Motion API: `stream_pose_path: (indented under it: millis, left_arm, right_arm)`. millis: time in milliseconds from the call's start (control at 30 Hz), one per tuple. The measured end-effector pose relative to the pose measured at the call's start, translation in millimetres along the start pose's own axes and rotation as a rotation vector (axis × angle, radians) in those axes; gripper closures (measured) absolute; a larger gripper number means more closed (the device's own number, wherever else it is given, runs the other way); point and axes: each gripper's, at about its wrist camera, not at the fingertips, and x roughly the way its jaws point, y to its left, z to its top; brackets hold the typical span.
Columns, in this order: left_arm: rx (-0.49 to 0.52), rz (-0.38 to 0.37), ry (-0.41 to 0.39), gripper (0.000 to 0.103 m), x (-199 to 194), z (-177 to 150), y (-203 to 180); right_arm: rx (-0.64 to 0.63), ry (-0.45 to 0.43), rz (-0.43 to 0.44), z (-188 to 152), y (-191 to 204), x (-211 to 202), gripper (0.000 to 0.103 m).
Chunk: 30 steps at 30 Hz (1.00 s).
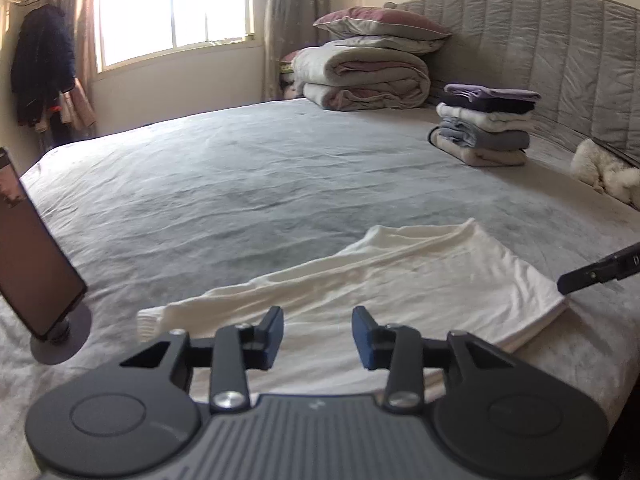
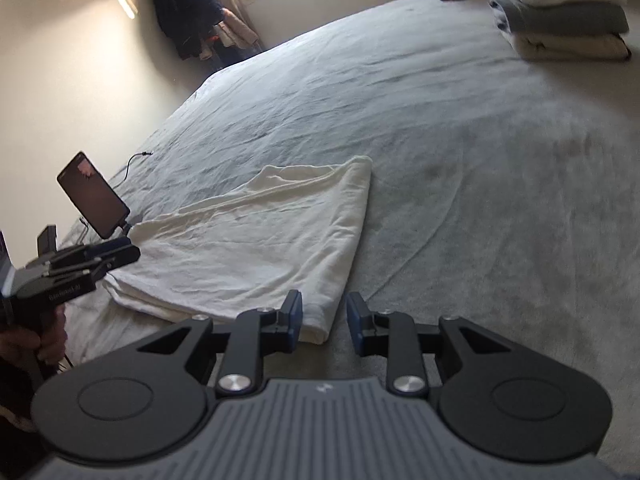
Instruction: Fold clothes
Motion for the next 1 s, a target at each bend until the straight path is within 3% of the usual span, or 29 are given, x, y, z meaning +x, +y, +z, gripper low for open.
stream_pose_path:
  millis: [233, 400, 667, 1000]
  left_arm:
    - [0.113, -0.107, 0.013, 0.059, 15, 4, -45]
    - [0.196, -0.194, 0.020, 0.059, 25, 4, -82]
    - [0.289, -0.313, 0.021, 0.059, 35, 4, -125]
    - [0.375, -0.358, 0.022, 0.059, 44, 1, -159]
  right_arm:
    - [0.284, 0.054, 0.134, 1, -33, 3, 0.072]
    - [0.395, 0.086, 0.179, 1, -48, 8, 0.074]
    - [0.395, 0.115, 0.193, 5, -49, 8, 0.077]
    - [0.326, 0.180, 0.159, 17, -42, 14, 0.077]
